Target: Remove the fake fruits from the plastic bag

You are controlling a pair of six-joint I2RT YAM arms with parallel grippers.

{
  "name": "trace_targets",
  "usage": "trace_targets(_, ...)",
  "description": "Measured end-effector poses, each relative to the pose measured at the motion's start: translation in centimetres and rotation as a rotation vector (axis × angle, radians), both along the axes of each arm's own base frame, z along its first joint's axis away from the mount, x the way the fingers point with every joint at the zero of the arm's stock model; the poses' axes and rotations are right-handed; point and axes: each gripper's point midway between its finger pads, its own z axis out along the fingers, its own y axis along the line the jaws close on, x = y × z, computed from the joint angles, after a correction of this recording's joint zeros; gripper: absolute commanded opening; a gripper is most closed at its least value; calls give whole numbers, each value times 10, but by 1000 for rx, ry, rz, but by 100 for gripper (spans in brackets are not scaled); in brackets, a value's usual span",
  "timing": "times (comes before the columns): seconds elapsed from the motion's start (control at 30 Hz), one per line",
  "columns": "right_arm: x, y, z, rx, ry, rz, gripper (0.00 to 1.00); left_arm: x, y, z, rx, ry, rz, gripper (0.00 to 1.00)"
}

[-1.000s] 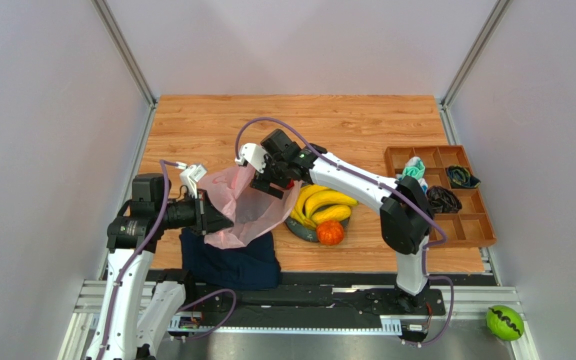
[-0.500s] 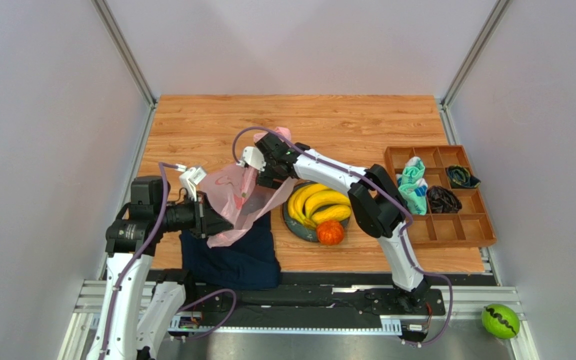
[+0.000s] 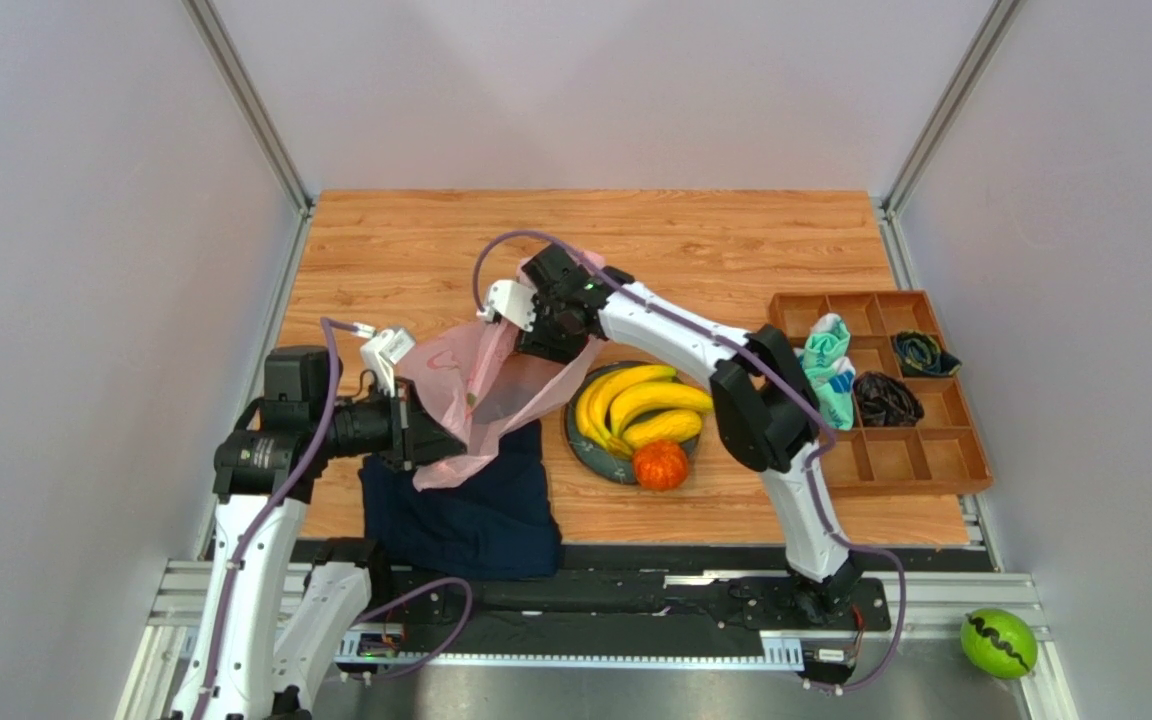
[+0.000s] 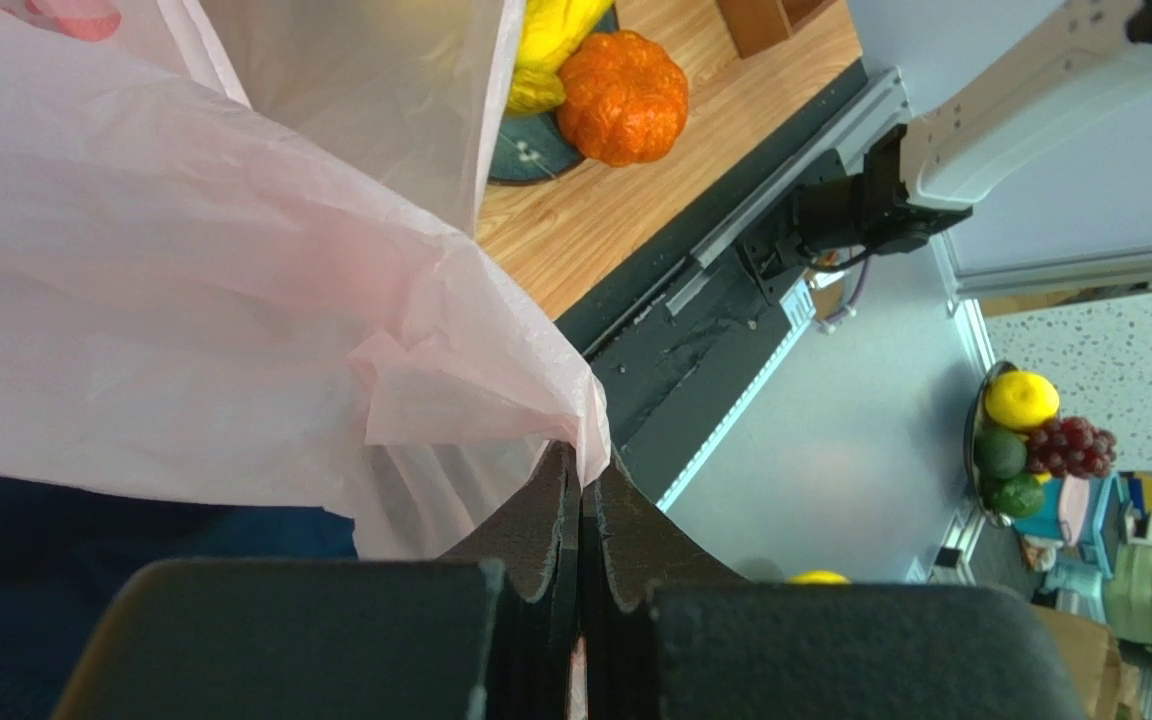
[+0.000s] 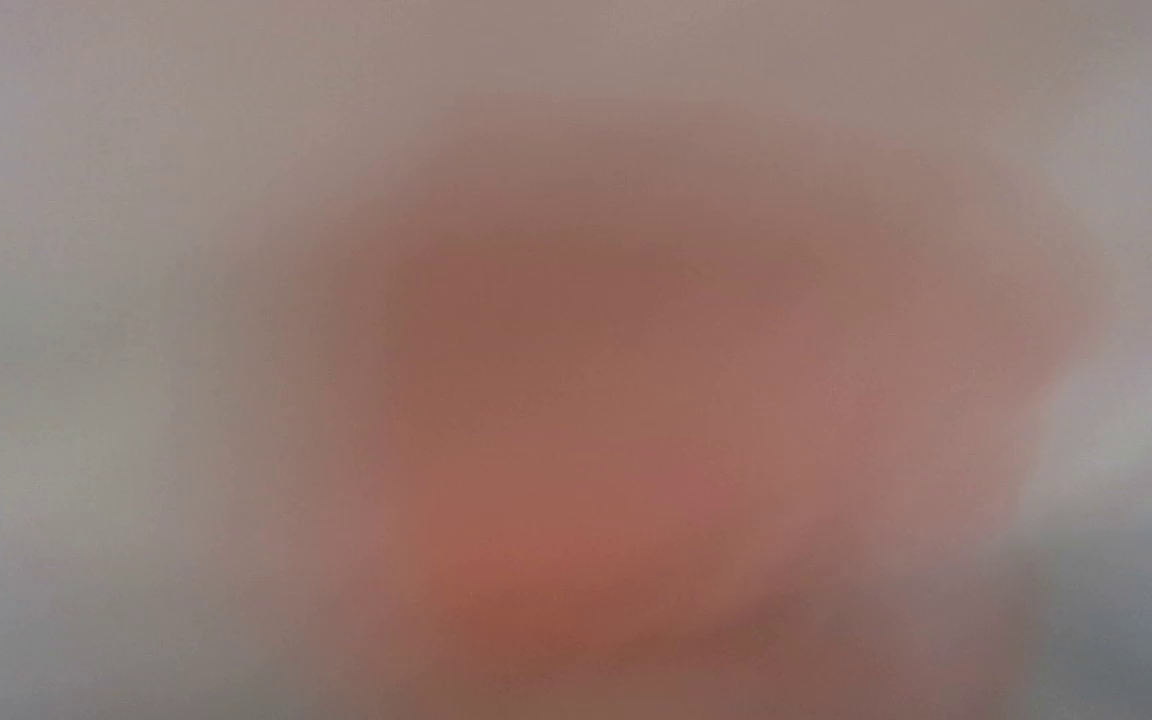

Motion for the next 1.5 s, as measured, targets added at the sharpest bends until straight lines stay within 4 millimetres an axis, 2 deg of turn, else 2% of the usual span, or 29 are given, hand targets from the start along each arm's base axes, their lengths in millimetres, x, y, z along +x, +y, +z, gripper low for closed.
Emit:
trace_targets(0.07, -22, 7, 29, 94, 68, 42, 26, 7, 0, 2, -4, -3, 3, 0)
trace_targets(0.27, -87, 28, 164, 463, 133, 192, 24, 28, -2, 7, -19, -17, 13, 0)
trace_targets(0.33, -105, 31, 190, 537, 159, 234, 23, 33, -3, 7, -23, -20, 17, 0)
trace_targets(0.4, -116, 32, 197, 566, 194, 251, 23, 37, -3, 9, -25, -27, 20, 0)
trace_targets(0.47, -123, 29, 189, 554, 232, 251, 22, 42, -2, 13, -23, -44, 24, 0)
trace_targets(0.57, -135, 11, 160, 496, 308, 217, 22, 50, -1, 19, -15, -76, 32, 0)
trace_targets(0.67, -152, -27, 131, 423, 377, 158, 22, 57, 0, 22, -7, -98, 40, 0)
trace_targets(0.73, -164, -60, 118, 378, 392, 119, 22, 60, 0, 22, -4, -98, 43, 0)
trace_targets(0.87, -176, -102, 113, 339, 351, 77, 22, 67, 1, 20, 3, -91, 49, 0)
trace_targets(0.97, -176, -115, 105, 317, 325, 71, 23, 74, 2, 22, 11, -98, 54, 0)
trace_targets(1.2, -160, -126, 64, 253, 328, 37, 26, 81, 5, 23, 33, -118, 59, 0)
trace_targets(1.37, -155, -127, 55, 248, 311, 39, 51, 83, 7, 23, 46, -129, 66, 0)
trace_targets(1.5, -152, -128, 54, 241, 296, 43, 87, 84, 8, 23, 47, -131, 69, 0)
